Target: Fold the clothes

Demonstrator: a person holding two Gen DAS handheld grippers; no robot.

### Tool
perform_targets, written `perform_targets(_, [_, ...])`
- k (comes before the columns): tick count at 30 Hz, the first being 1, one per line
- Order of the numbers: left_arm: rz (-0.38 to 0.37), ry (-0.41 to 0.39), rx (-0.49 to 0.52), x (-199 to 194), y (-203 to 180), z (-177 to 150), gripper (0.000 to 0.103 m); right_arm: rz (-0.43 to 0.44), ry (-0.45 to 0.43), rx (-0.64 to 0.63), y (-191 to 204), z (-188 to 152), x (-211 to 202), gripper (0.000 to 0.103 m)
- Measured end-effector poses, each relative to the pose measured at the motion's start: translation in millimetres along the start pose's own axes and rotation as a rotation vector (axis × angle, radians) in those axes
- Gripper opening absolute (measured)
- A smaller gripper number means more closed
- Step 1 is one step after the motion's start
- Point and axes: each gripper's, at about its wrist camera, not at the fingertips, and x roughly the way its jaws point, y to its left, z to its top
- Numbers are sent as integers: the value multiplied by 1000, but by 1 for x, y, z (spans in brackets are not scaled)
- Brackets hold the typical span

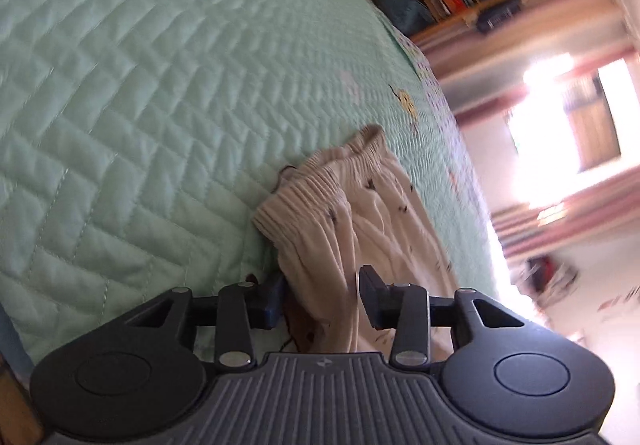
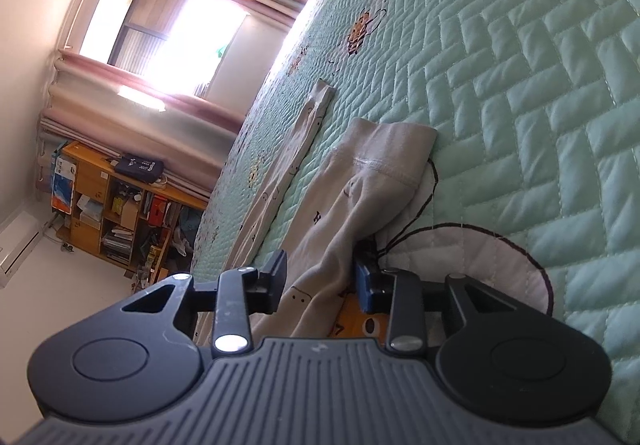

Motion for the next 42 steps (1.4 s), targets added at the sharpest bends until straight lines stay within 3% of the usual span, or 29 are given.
perform_targets(2, [-15,1,-45,4,5,4,38,1,0,4,0,0,0,38])
perform_targets(3, [-3,-7,-45,7,5,5,28,2,-1,7,-1,0,-1,38])
perform_targets(6, [20,-56,13,3,1,1,9,4,-5,12,0,0,-1,38])
perform_targets(11, [-4,-133,72,-16,-5,-11,7,-9,-23,-20,5,-2,-5,37])
perform_targets(13, [-17,-138,72,-21,-7,-12,7,-10,-29,-34,7,-2,-6,20])
perform_targets(16, [-41,-138,70,-26,-12,-10,7,-2,-41,-33,8,1,-9,10])
perform_targets(19, [-58,-125,67,-27,-23,-3,8,21,-52,27,4,6,-14,8])
perform_targets(23, [-52,-101,68,-31,-31,0,12,4,-49,124,-1,10,-13,8])
perform_targets(26, [-40,-89,75,-27,-30,-2,22,-39,-34,156,-3,7,-9,17])
perform_targets(27, [-36,-83,72,-25,-28,-3,23,-52,-17,158,-4,3,-7,27])
perform_targets(28, [-33,-76,67,-24,-25,-5,23,-49,-9,149,-2,0,-5,31])
perform_targets(35, [-15,-53,48,-12,-10,-6,23,-28,47,91,7,-19,10,32])
perform_targets(39, [-27,-60,76,-12,-14,-5,11,-47,34,91,10,-15,19,8])
perform_targets(42, [-36,-65,79,-13,-15,-2,7,-65,13,51,19,-17,16,6])
